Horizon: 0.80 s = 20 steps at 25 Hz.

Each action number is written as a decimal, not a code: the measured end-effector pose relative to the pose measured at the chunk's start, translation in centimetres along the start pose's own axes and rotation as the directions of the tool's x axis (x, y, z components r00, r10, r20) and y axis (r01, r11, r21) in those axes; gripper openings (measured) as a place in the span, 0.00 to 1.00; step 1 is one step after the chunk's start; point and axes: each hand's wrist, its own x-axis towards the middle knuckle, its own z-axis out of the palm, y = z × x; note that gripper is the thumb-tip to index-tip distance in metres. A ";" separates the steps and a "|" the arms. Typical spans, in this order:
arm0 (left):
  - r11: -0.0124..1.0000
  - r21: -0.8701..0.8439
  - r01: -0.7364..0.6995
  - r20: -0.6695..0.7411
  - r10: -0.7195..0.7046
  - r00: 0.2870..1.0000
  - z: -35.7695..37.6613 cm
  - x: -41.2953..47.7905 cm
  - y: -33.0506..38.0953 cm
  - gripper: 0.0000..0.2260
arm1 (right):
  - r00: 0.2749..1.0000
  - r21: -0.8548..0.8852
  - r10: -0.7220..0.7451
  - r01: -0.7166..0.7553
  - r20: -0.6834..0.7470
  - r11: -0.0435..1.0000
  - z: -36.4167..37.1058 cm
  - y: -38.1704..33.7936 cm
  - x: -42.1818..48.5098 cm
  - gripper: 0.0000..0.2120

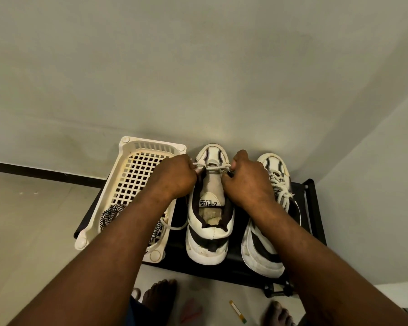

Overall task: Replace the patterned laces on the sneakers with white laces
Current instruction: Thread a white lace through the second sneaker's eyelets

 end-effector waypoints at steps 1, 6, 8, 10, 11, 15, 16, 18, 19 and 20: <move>0.998 0.048 -0.033 -0.007 0.033 0.999 0.3 0.3 0.0 0.10 | 1.000 0.002 0.000 0.000 -0.003 1.000 0.1 0.1 0.0 0.14; 0.897 -0.417 -0.147 -0.090 0.120 0.989 -1.6 -0.2 1.4 0.06 | 1.000 0.015 0.013 -0.013 0.005 1.000 0.3 0.3 0.2 0.14; 0.576 -0.808 -0.122 -0.011 0.192 0.981 -3.2 -1.5 2.1 0.06 | 1.000 0.018 0.026 -0.026 0.018 0.999 0.4 0.4 0.3 0.15; 0.265 -0.962 -0.065 0.031 0.342 0.939 -4.8 -2.6 2.3 0.06 | 0.999 0.019 0.028 -0.028 0.019 0.999 0.4 0.5 0.4 0.15; 0.190 -0.981 -0.034 0.046 0.399 0.916 -5.4 -2.9 2.2 0.07 | 0.999 0.018 0.030 -0.030 0.019 0.999 0.5 0.5 0.4 0.14; 0.631 -0.773 -0.071 0.060 0.184 0.981 -4.8 -1.7 0.9 0.07 | 0.999 0.025 0.043 -0.043 0.027 0.999 0.7 0.4 0.4 0.13; 0.839 -0.538 -0.079 -0.006 0.090 0.996 -3.9 -0.9 0.3 0.08 | 0.999 0.028 0.042 -0.043 0.029 0.999 0.7 0.4 0.4 0.13; 0.988 -0.149 -0.026 -0.064 0.017 0.998 -1.7 0.4 -0.7 0.07 | 0.999 0.024 0.037 -0.038 0.031 0.999 0.7 0.4 0.5 0.12; 0.995 -0.096 -0.024 -0.035 0.020 0.999 -0.8 0.7 -1.0 0.07 | 0.999 0.025 0.034 -0.035 0.032 0.999 0.6 0.4 0.4 0.12; 0.995 -0.096 -0.041 -0.007 0.040 0.999 -0.2 1.0 -1.3 0.06 | 0.999 0.032 0.030 -0.031 0.033 0.999 0.6 0.4 0.5 0.12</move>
